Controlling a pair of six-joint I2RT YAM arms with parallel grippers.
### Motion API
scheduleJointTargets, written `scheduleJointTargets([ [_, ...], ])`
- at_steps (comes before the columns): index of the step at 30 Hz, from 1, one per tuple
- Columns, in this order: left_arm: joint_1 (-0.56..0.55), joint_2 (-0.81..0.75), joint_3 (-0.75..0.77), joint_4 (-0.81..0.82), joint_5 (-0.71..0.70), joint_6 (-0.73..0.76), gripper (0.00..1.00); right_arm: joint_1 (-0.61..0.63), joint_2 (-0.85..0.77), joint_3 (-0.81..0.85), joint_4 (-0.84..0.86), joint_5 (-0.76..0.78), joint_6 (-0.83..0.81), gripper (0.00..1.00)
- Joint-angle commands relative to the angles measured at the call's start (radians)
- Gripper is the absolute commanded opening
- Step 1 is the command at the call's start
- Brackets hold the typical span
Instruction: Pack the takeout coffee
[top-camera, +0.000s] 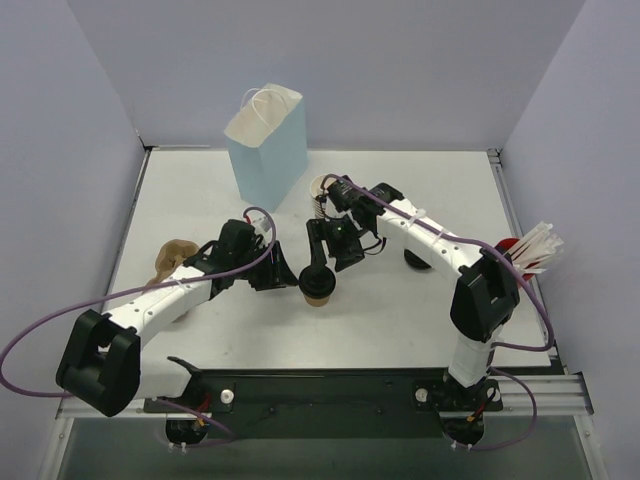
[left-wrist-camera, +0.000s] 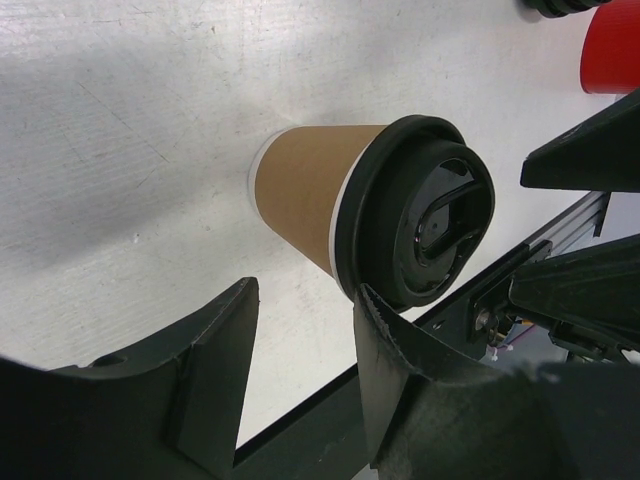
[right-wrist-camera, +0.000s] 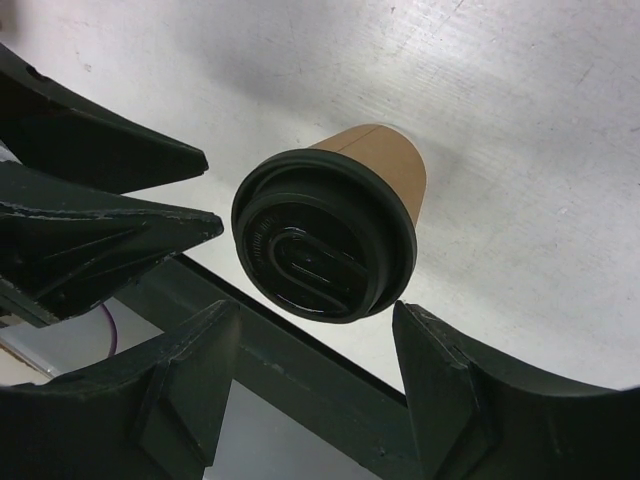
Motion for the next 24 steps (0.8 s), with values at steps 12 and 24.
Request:
scheduleJointTargets([
  [12,-0.017,0.057,0.005,0.098,0.022,0.008,0.53,-0.003,0.078,-0.067,0.005,0.05,-0.034,0.57],
  [24,-0.021,0.089,-0.02,0.13,-0.015,0.003,0.52,-0.005,0.087,-0.145,0.029,0.084,-0.03,0.45],
])
